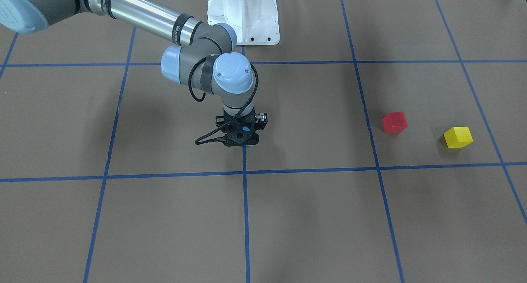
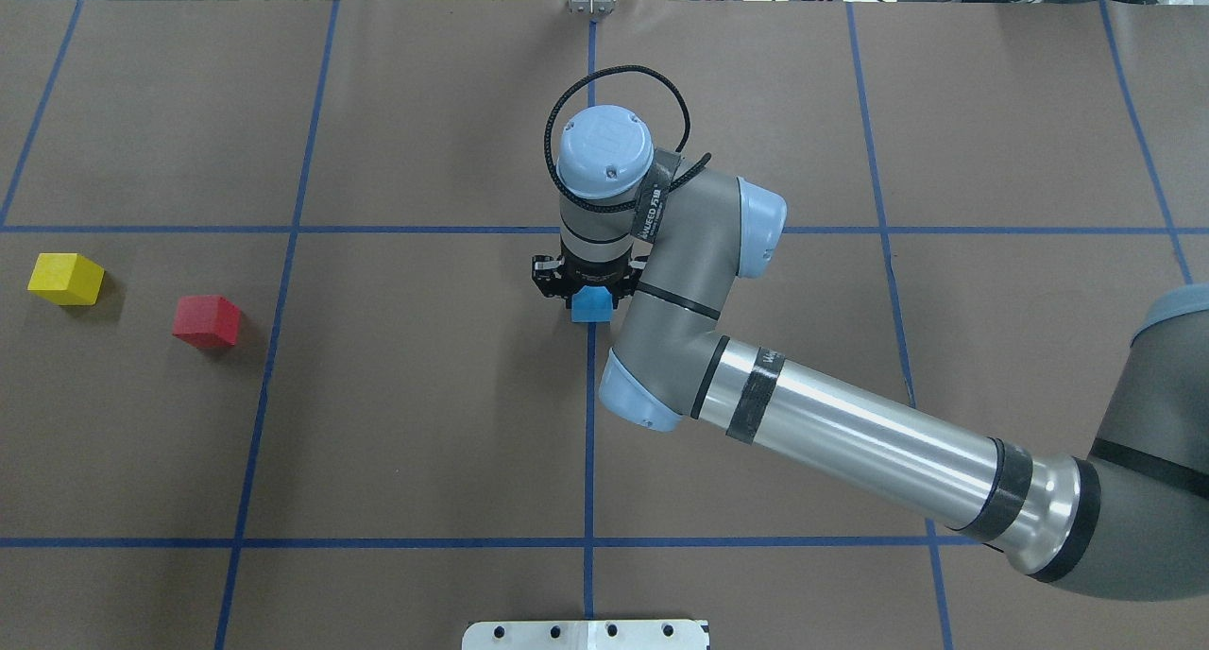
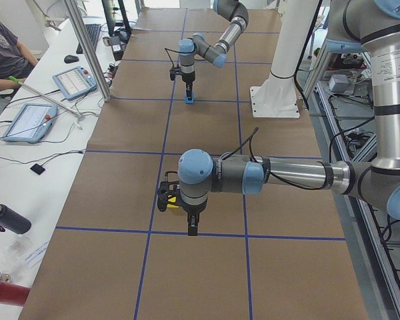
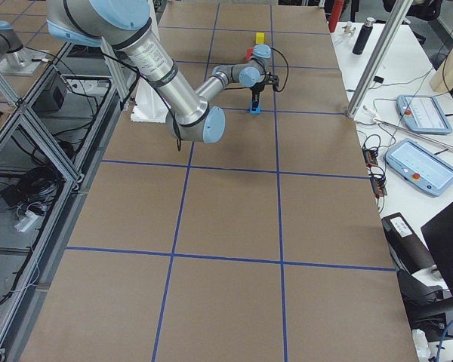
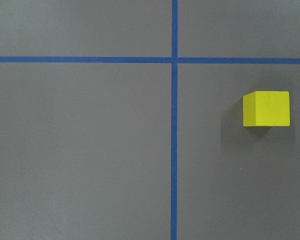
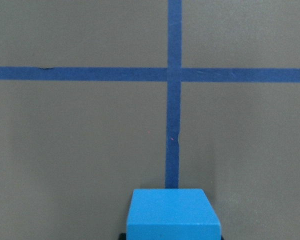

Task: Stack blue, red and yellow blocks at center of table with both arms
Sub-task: 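Lower the blue cube onto the center grid crossing and open the right gripper, then raise the right gripper and draw it back from the blue cube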

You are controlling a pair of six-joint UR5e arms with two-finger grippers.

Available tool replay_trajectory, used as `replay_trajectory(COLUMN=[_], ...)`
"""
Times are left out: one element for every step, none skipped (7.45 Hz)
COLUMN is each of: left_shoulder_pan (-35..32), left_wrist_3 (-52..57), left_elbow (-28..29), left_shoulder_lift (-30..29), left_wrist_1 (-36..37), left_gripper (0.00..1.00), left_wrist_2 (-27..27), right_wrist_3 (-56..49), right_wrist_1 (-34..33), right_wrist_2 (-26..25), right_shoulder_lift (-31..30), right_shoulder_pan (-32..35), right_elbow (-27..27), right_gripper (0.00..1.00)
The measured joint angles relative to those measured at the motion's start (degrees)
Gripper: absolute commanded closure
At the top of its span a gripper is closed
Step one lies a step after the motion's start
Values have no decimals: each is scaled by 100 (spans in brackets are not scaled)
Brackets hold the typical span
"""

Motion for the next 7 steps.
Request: replay_trajectory(left_shoulder_pan=[-1,-2,-1,3,6,60,245], left_wrist_3=[-2,-3,-6,-12,-19,-105,-477], left_elbow=[-3,-6,-7,-11,-14,-19,-26], left_shoulder_lift=[0,0,0,0,0,-12,-36], left_wrist_1=[-2,-14,-67,-146,-193,-227,-409], left_gripper=[0,0,0,0,1,1,0], left_wrist_2=[-2,-5,-10,-14,-16,-16,-10], right_wrist_3=[-6,-26,-39,-46,-44,-42,-53], right_wrist_1=[-2,-8,-11,-28,-46,-72,-167], right_wrist_2=[6,56,180,323,447,598,777], right_shoulder_lift=[1,-9,0,-1,-8,-39,-171], right_shoulder_pan=[4,30,98,168,236,338,479], right_elbow=[-3,-7,28,89,173,281,532], right_gripper=[0,0,0,0,0,0,0])
